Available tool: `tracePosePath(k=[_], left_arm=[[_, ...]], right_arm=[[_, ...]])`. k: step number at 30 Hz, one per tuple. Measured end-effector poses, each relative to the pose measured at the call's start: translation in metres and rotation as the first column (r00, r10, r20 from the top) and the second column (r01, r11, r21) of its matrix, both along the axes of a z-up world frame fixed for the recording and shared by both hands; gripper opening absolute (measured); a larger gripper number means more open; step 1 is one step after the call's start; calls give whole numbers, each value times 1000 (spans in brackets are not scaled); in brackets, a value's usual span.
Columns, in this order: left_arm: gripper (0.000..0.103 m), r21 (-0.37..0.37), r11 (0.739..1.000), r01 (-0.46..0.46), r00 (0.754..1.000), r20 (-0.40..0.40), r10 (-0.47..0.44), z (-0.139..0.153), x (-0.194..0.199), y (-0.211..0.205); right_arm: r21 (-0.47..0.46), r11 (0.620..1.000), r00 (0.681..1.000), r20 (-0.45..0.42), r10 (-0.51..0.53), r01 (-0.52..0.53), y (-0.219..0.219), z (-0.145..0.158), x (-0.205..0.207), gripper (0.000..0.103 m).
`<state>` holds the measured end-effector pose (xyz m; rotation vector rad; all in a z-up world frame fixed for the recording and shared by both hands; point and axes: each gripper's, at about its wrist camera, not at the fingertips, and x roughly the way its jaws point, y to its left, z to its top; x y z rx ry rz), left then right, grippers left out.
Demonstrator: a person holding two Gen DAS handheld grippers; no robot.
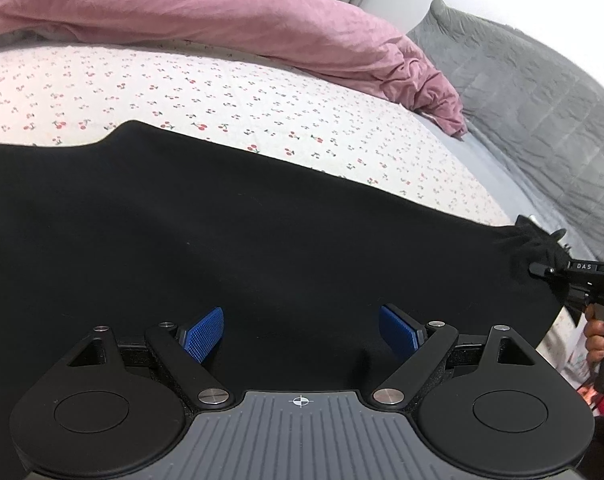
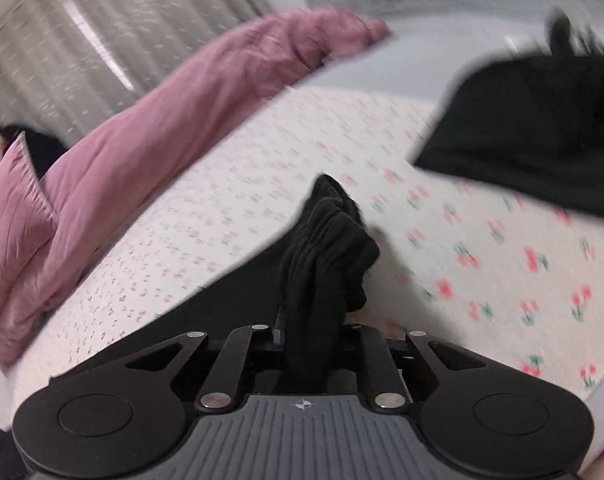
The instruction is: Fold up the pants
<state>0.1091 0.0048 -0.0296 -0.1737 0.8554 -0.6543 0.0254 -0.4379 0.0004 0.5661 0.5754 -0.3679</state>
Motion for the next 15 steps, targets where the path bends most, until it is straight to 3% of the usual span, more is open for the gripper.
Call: tracePosePath(k=[6,11,15], left_arm=[[87,-59,998,6,999,-35,-8,-3,5,3],[87,-164,986,24,996,-78,-37,-7,11,5],[87,-204,979,16,997,-72,-32,-7,18,5]], right_arm=[[-206,962,982,15,189,-182,61,20,28,15],[-297,880,926,-51,373,-371,117,15,51,15],[-319,808,867,-125,482,-495,156,4,66,15]])
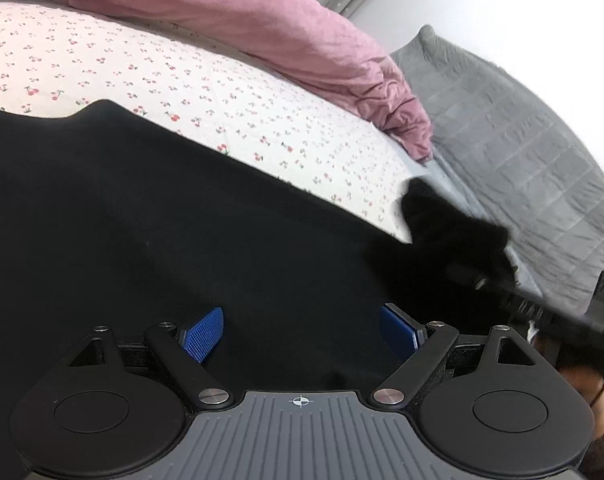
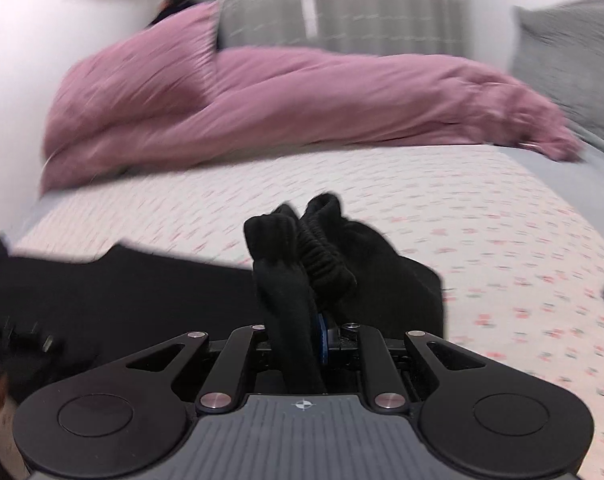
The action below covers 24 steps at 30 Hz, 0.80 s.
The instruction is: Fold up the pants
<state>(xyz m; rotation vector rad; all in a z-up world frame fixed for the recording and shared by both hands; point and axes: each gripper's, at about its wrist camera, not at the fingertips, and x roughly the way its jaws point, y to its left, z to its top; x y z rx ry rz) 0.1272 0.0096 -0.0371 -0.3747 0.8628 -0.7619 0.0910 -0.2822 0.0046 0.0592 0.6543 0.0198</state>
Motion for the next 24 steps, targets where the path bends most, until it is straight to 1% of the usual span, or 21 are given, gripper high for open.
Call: tracePosePath(k=[3,6,8,9,10,12,14,17,19,21,24], left_arm=[[87,-60,998,-17,999,-38,14,-4,8,1],[87,-131,991,-30,996,-90,19,-11,16,0],[87,-173,984,-37,993,-120,16,-17,21,-3],[87,-194,980,-38,991,-134,11,-19,24,-4],[87,-213,977,-35,989,-146,3,-21,26,-6],[87,-259,966,-27,982,-189,-23,-27,32,-8],[87,-280,959,-35,977,-213,-26,-31,36,-9],[87,-283,959,-31,977,-212,-31,-32,37,-10],[85,-279,960,-23,978,-204,-36,-32,37,-15],[85,-250,968,-19,981,-191,-30,-30,37,-24],[72,-165,986,-13,989,-145,-11,-23,33,-39]], right_arm=[[-39,996,997,-35,74,-76,24,-6,6,15],[-62,986,986,-66,152,-156,45,-12,9,17],[-85,974,976,-84,203,-210,61,-16,7,22],[-104,966,969,-92,229,-238,67,-18,6,27],[-111,960,964,-96,247,-257,71,-18,2,37],[-99,947,950,-99,296,-306,77,-18,-2,42],[-92,934,937,-90,336,-344,79,-14,-7,45],[-40,907,906,-86,415,-420,75,-8,-15,47],[-24,900,897,-90,432,-436,70,-7,-18,50],[-5,897,894,-84,440,-442,64,-4,-21,50],[64,893,891,-66,450,-446,50,5,-24,49]])
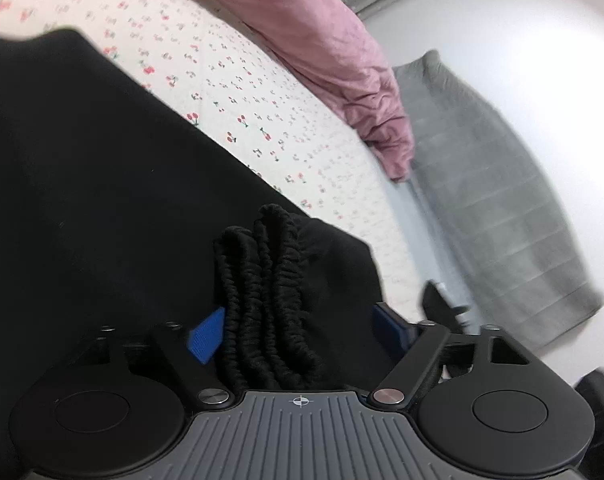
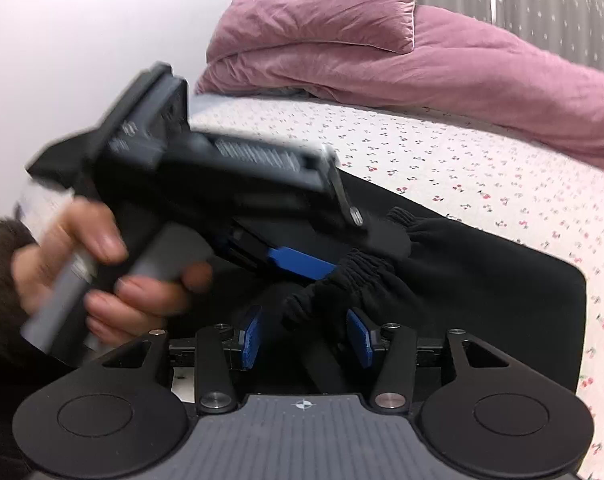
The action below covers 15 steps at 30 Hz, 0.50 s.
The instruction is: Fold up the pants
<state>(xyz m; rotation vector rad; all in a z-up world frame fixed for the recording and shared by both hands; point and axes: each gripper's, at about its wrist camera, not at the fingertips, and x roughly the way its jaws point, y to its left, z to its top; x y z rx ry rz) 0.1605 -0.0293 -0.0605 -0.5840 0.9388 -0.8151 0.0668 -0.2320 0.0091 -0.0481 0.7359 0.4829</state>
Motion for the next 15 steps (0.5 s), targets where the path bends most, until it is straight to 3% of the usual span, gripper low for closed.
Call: tracePosePath(k=[2,5,10,15], left_arm=[[46,67,998,-14,999,35,12,3,-2,-10],[28,132,990,-48,997,66,39,6,-3,-19],[22,129,991,-33,992,122,17,30,-8,-15],[22,193,978,-82,979,198,43,55,-14,9]], right_arm=[[18,1000,1000,1,-4,4,-8,4,-5,48],[15,999,1000,7,-31,31,-13,5,-9,49],[47,996,997,8,-81,81,-27,2,-4,51],[59,992,993,24,-113,111,-25,2,-4,60]])
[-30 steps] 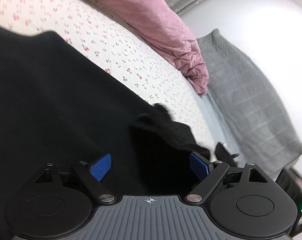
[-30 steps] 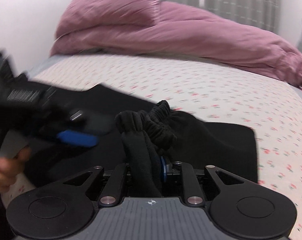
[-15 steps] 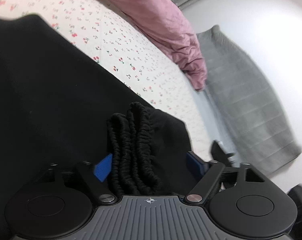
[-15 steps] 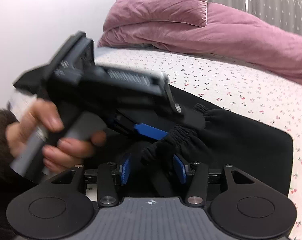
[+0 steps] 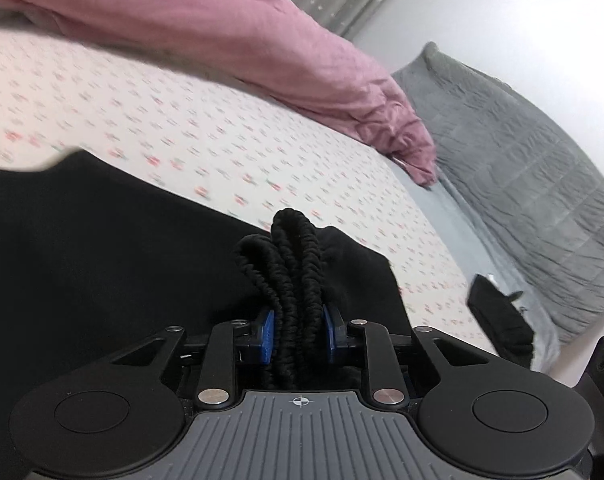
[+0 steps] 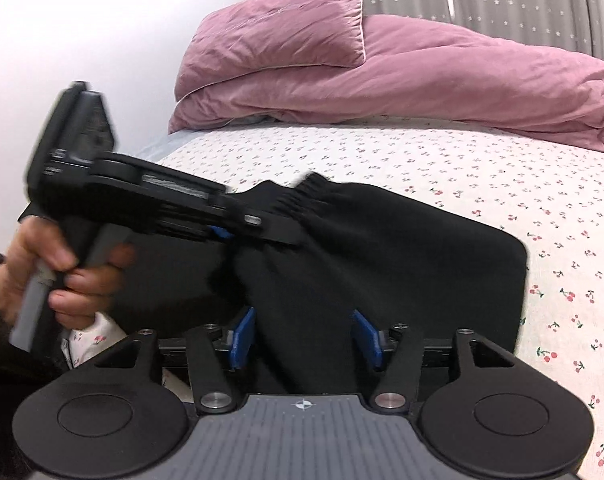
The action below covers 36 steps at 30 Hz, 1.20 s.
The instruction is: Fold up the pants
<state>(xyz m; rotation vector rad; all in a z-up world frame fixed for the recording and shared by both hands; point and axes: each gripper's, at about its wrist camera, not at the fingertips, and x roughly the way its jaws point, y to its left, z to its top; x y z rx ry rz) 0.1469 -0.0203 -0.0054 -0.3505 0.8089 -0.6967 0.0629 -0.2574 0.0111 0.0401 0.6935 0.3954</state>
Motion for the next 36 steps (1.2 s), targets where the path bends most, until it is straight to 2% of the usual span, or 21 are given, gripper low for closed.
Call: tracePosePath(k=[7,16,20,23,26,34,36], left_arm=[[22,60,990,-125,992,-12,126,6,3,69],[21,53,961,-273,962,-4,273,6,5,175],[21,59,935,-349,937,20,349,8,2,209],[21,71,903,-425,905,32,424,7,0,235],[21,65,881,-468,884,25,468,4,0,257],[21,94,836,-540,841,83,534,8,-6,277],[22,124,824,-552,834,98,544,8,-8,282]], right_arm=[[-32,999,1000,-4,-28,27,16,-10,22,63],[-28,999,1000,-16,16,-17,47,-18,47,64],[-40,998,999,-22,41,-42,61,-22,52,64],[-41,997,998,-14,68,-69,69,-25,54,65],[-44,995,996,-7,84,-85,74,-26,56,66],[-51,994,996,-12,91,-92,79,-30,60,68],[-52,994,996,-13,92,-92,79,-31,59,69]])
